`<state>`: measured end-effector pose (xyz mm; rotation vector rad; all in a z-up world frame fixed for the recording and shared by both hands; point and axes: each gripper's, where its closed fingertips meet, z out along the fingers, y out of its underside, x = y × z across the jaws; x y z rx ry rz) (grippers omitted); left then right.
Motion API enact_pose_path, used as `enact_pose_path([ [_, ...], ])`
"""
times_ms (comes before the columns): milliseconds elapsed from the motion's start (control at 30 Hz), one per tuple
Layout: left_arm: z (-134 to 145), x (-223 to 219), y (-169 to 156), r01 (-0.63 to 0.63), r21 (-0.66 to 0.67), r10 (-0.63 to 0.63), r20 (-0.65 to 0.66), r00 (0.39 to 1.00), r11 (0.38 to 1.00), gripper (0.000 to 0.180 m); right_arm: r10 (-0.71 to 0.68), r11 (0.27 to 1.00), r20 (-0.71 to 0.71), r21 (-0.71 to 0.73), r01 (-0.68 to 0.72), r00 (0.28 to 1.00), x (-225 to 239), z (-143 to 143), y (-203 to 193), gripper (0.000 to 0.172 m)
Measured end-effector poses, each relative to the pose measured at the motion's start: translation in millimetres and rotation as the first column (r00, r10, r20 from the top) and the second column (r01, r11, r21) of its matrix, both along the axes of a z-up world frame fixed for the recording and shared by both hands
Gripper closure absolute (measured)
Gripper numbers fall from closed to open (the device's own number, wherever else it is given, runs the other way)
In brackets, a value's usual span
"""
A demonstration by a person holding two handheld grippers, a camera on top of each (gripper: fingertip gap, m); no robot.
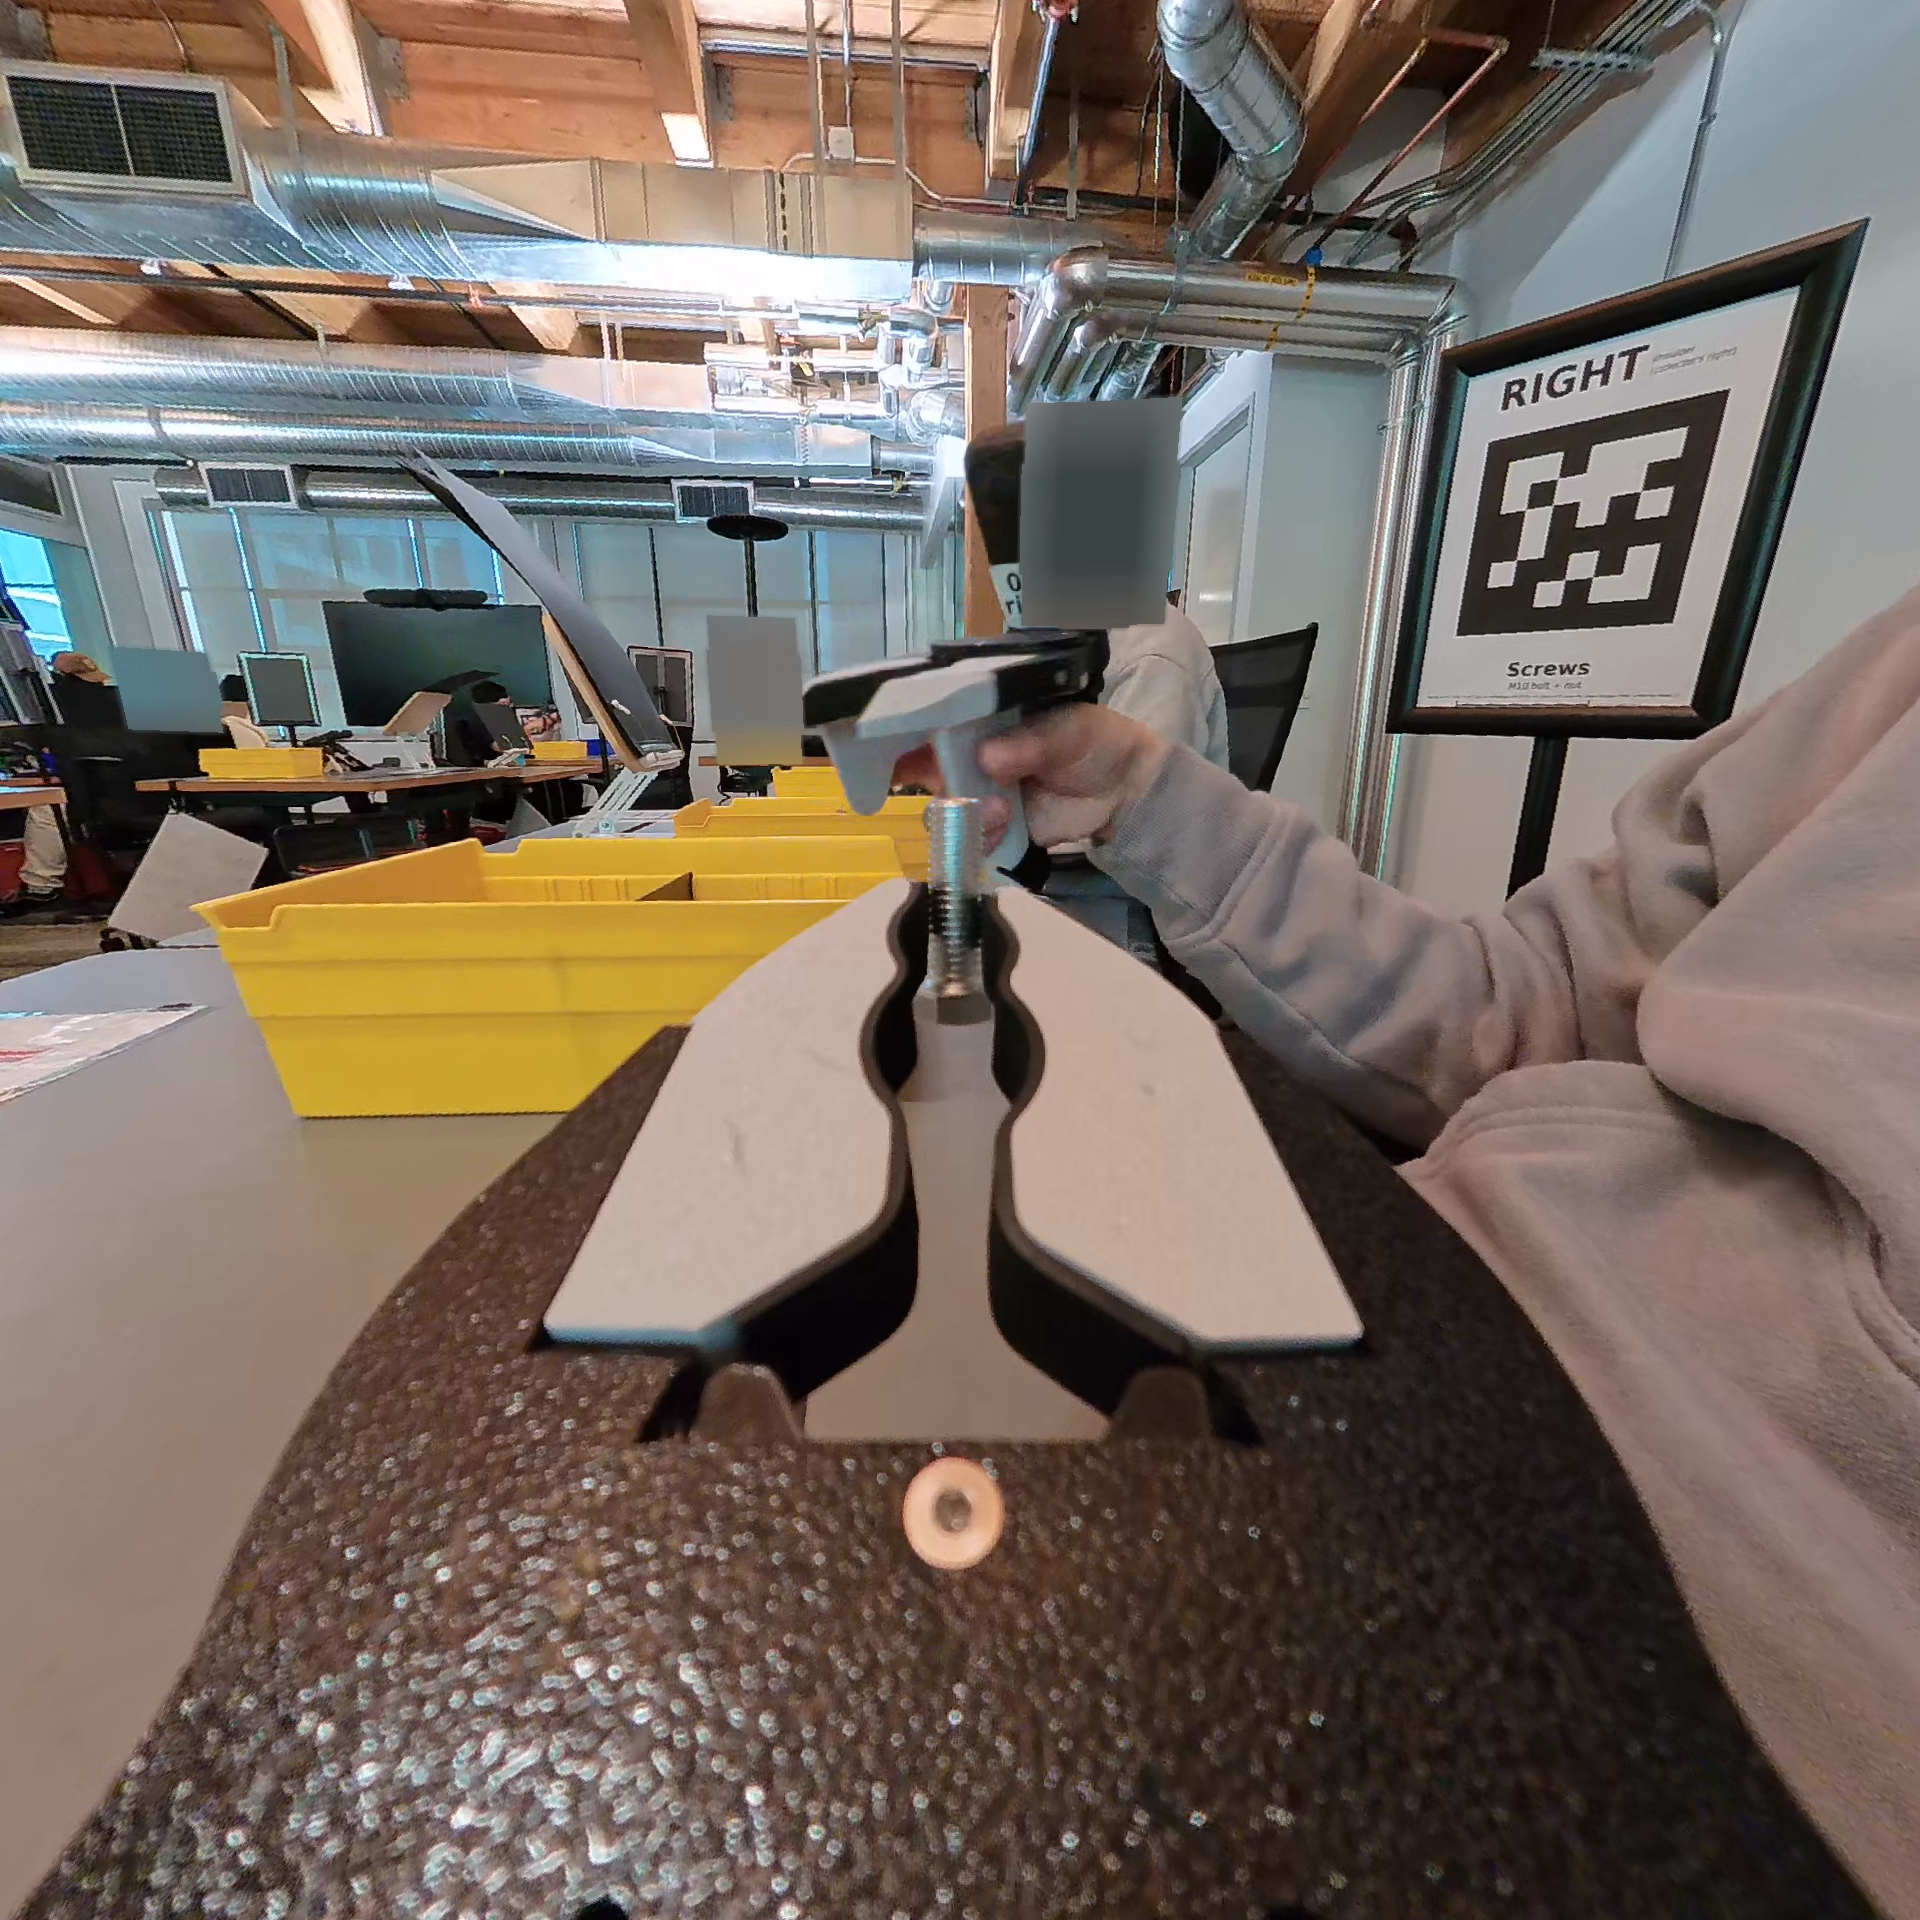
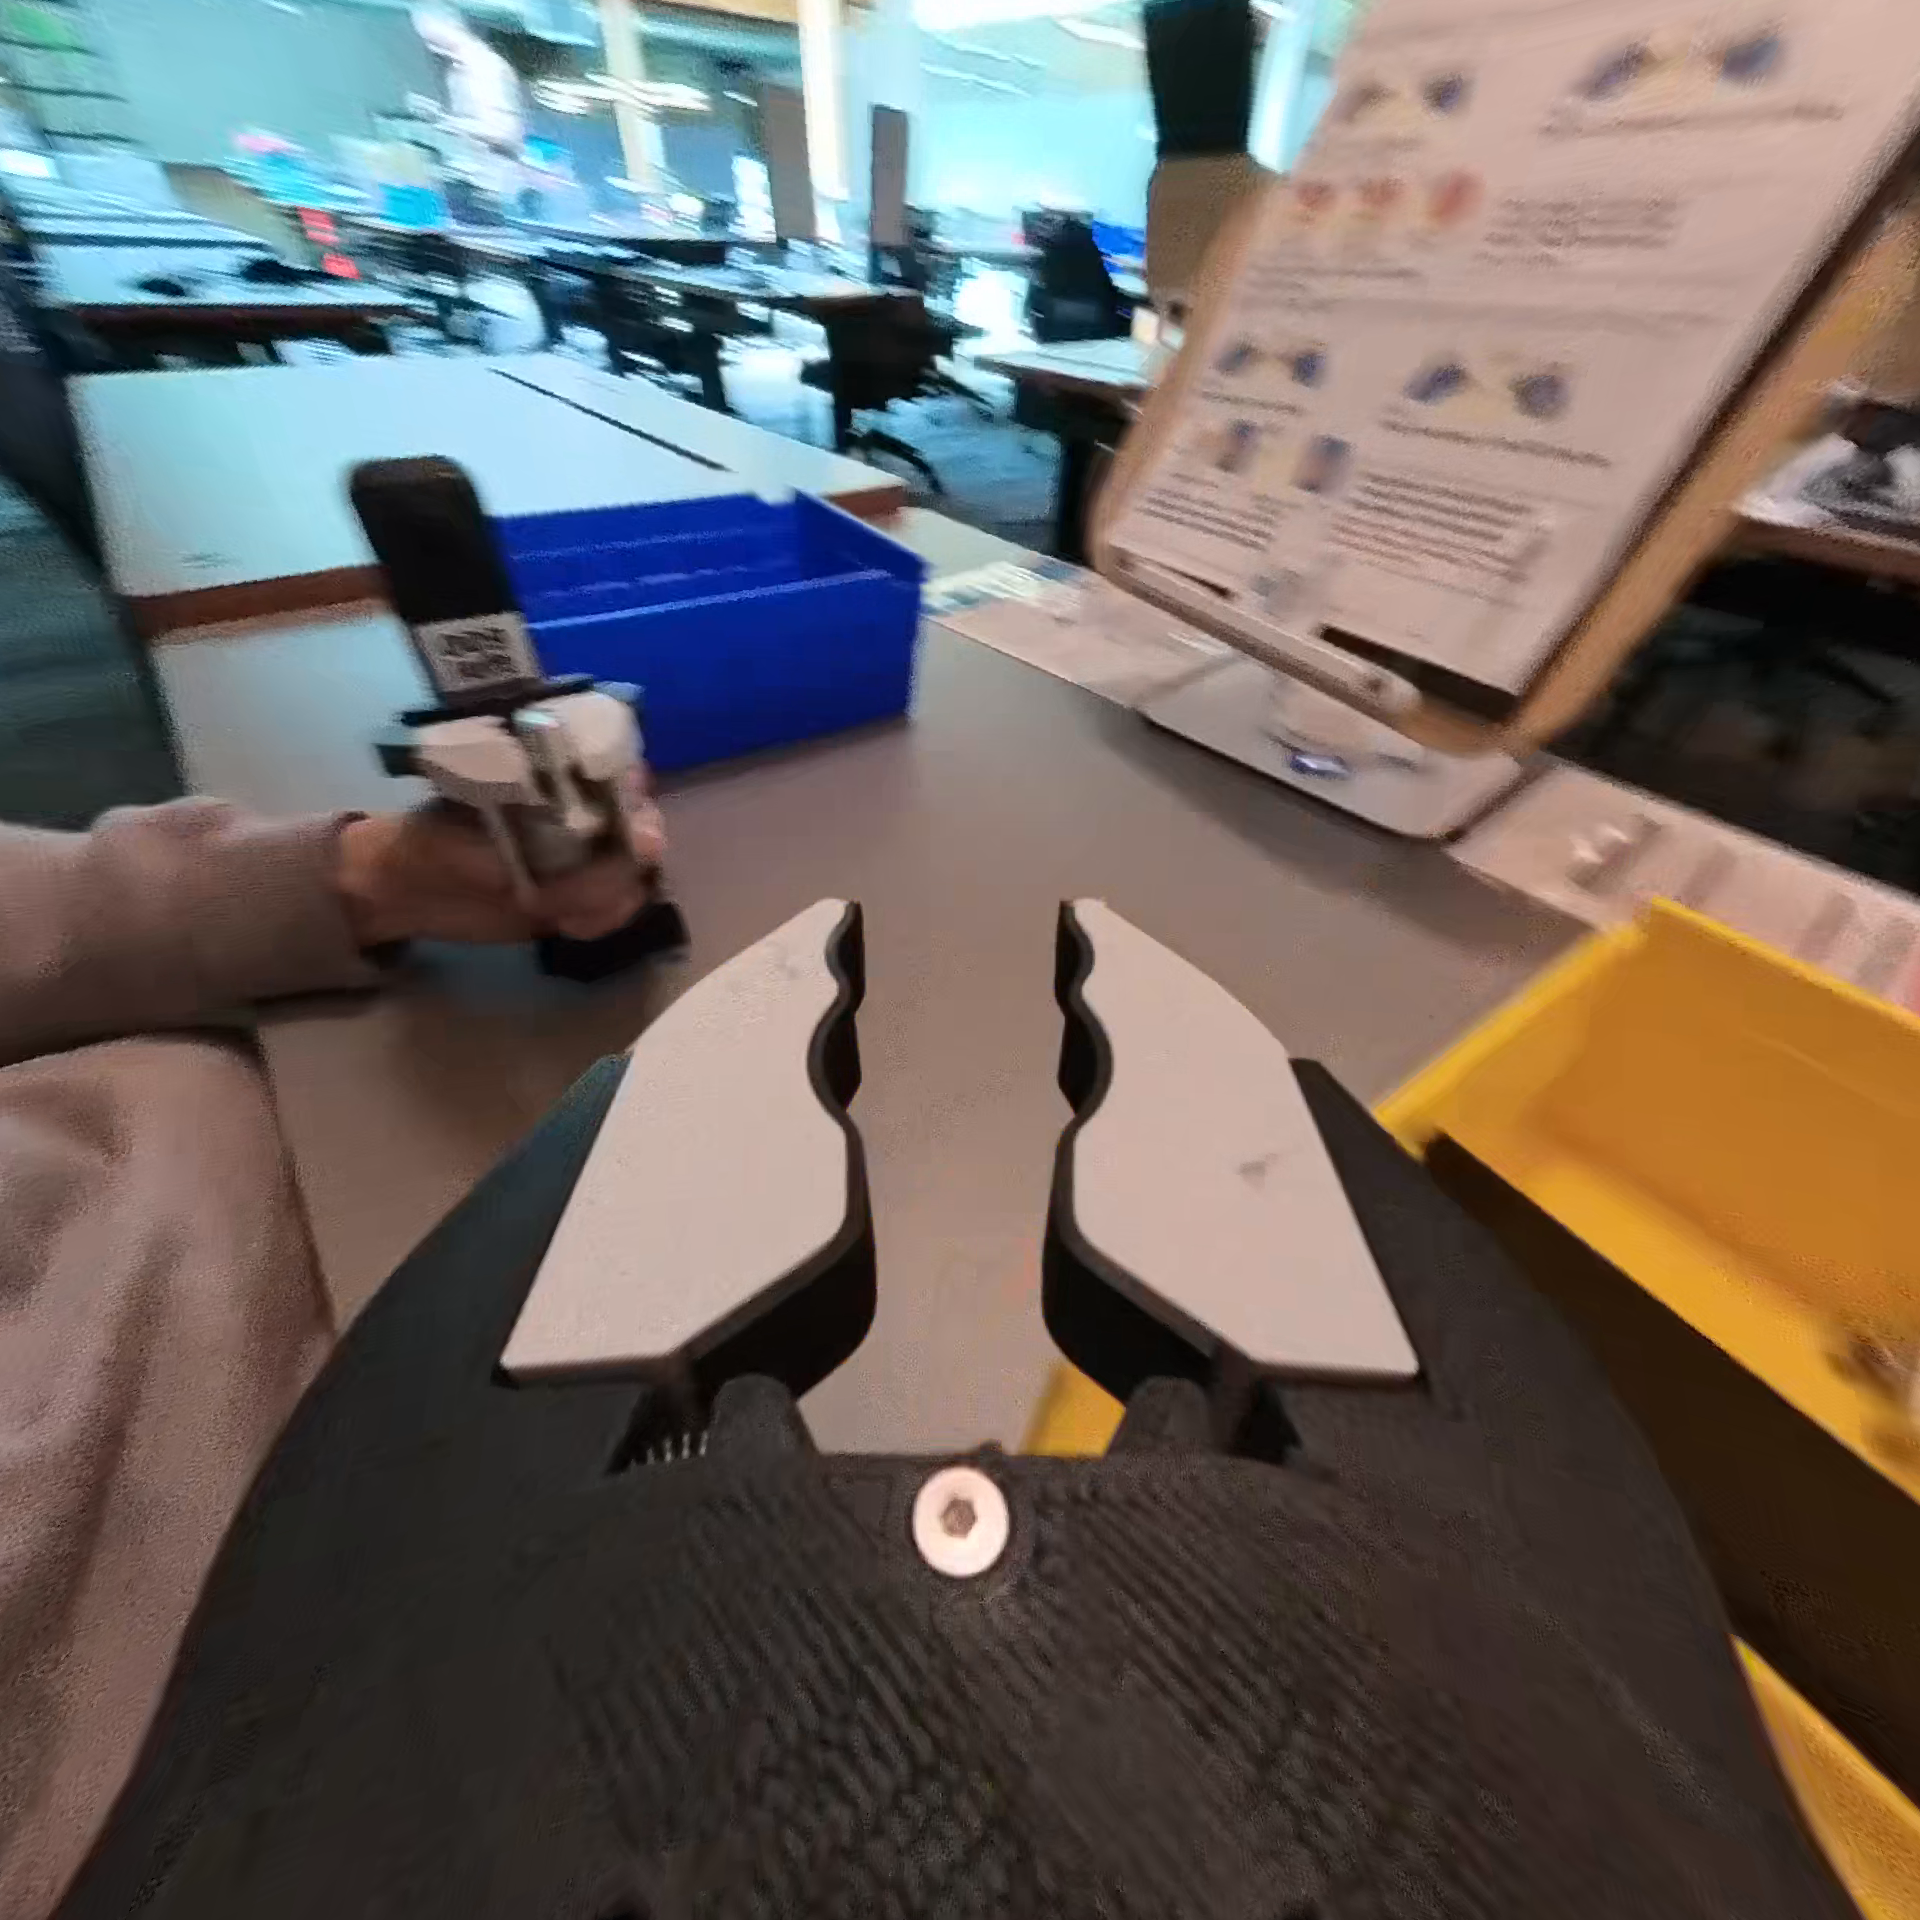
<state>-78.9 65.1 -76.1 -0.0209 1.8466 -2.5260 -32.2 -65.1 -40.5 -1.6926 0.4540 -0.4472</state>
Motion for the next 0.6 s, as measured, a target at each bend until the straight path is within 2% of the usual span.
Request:
enact_pose_path([
  [33, 0, 0, 0, 0.002, 0.000, -0.002, 0.001, 1.000, 1.000, 0.172, 0.101, 0.995, 0.031, 0.007, -0.102, 0.994, -12, 2, 24, 0.137],
  [100, 0, -1, 0, 0.002, 0.001, -0.002, 0.003, 1.000, 1.000, 0.172, 0.254, 0.967, 0.066, -0.029, -0.252, 0.965, -31, -3, 65, 0.137],
  [167, 0, -1, 0, 0.002, 0.002, -0.002, 0.006, 1.000, 1.000, 0.172, 0.330, 0.943, 0.081, -0.063, -0.326, 0.940, -41, -13, 96, 0.138],
  [233, 0, -1, -1, 0.004, 0.003, -0.004, 0.007, 1.000, 1.000, 0.172, 0.389, 0.921, 0.099, -0.039, -0.388, 0.916, -50, -15, 116, 0.141],
  [367, -1, -2, -2, 0.008, 0.012, -0.008, 0.012, 1.000, 1.000, 0.172, 0.397, 0.918, 0.122, -0.029, -0.396, 0.910, -52, -20, 137, 0.146],
  [500, -3, -3, -4, 0.008, 0.026, -0.008, 0.023, 1.000, 1.000, 0.172, 0.392, 0.919, 0.139, -0.006, -0.395, 0.909, -52, -20, 144, 0.163],
  [600, -5, -2, -4, 0.001, 0.039, -0.002, 0.023, 1.000, 0.999, 0.172, 0.393, 0.919, 0.137, -0.022, -0.394, 0.909, -50, -23, 146, 0.163],
])
